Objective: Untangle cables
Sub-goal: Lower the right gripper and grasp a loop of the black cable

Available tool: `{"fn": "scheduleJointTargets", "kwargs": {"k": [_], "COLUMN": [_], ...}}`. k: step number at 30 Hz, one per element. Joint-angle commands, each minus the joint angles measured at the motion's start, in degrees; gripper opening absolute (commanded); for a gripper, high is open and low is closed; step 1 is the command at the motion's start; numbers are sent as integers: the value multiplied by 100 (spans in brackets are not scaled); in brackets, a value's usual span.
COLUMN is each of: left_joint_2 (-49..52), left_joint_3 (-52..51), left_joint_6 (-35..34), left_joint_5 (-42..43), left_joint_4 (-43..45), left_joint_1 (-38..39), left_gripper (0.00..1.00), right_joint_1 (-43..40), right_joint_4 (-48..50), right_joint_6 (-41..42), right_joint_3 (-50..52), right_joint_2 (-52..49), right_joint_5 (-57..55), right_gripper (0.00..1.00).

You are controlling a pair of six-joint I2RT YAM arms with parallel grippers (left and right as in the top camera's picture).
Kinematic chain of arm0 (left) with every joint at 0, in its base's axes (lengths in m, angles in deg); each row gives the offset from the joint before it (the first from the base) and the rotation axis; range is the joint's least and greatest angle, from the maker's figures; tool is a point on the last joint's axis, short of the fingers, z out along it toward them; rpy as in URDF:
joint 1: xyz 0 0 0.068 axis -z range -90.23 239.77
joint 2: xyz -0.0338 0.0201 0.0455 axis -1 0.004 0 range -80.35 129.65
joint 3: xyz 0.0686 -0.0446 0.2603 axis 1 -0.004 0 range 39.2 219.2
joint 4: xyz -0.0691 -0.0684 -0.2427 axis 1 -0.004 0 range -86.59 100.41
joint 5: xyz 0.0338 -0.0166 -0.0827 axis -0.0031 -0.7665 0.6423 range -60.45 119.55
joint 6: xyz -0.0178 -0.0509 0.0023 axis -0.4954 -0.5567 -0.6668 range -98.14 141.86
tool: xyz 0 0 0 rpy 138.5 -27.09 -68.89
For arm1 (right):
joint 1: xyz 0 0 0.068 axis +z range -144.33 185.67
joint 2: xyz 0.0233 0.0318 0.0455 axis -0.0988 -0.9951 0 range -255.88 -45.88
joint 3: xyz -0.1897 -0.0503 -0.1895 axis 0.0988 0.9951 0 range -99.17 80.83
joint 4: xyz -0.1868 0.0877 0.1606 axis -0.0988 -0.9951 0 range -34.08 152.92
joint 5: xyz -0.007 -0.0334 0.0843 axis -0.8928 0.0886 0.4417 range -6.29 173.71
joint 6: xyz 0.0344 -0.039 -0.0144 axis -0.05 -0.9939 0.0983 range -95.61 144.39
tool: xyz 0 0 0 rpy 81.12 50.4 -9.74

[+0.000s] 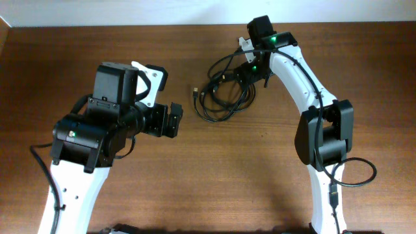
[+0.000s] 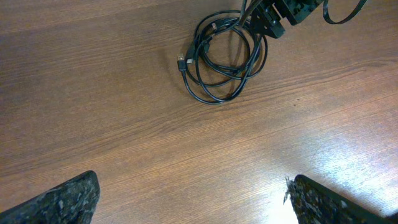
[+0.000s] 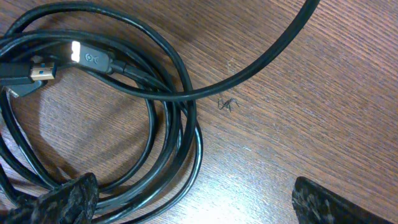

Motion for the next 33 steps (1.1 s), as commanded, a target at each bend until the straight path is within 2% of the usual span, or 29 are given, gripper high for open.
{"fn": "scheduleJointTargets", "kwargs": {"k": [1,33], "left_joint_2": [-13,-13], "left_joint_3": [111,111], "left_joint_6": [70,70], "left_joint_5": [-46,-46], "left_joint_4": [-9,-7], "left_joint_1": [28,28], "left_gripper": [99,99], "right_joint_1": [22,22], "right_joint_4": [17,188], "right_joint_6": [63,66], "right_joint_3": [-116,-107], "right_joint_2": [-221,-535], "right_joint_5": [-94,-201], "right_gripper": [98,99]}}
